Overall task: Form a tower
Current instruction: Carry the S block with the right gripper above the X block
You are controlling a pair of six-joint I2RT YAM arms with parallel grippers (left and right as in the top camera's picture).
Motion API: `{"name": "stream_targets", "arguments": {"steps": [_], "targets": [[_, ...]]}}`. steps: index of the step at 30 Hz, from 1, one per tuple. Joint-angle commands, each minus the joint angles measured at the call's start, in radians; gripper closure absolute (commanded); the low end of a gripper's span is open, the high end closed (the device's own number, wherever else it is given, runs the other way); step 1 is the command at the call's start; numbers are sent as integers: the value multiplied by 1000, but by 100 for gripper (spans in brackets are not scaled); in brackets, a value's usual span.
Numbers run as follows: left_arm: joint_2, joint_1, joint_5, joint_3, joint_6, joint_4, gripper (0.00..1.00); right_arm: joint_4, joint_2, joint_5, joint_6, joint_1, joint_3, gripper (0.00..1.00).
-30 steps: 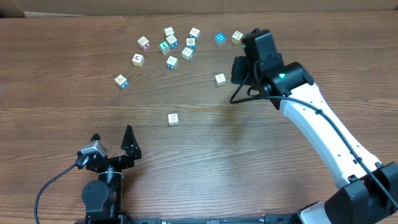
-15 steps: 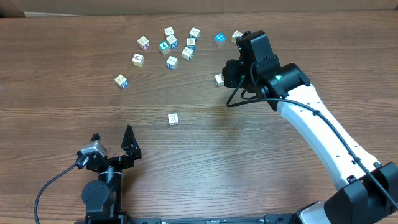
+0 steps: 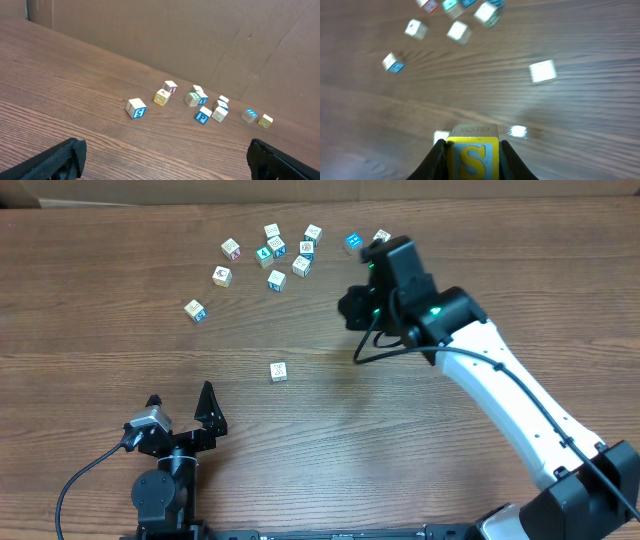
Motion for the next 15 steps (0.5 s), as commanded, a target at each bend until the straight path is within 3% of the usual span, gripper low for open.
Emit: {"name": "stream_targets", "arguments": {"steps": [1, 15], "targets": [[-8, -3, 5, -3, -6, 2, 1, 5, -12, 48, 51, 70, -1, 96], [-8, -3, 5, -3, -6, 2, 0, 56, 120, 224, 161, 262, -1, 96]]}}
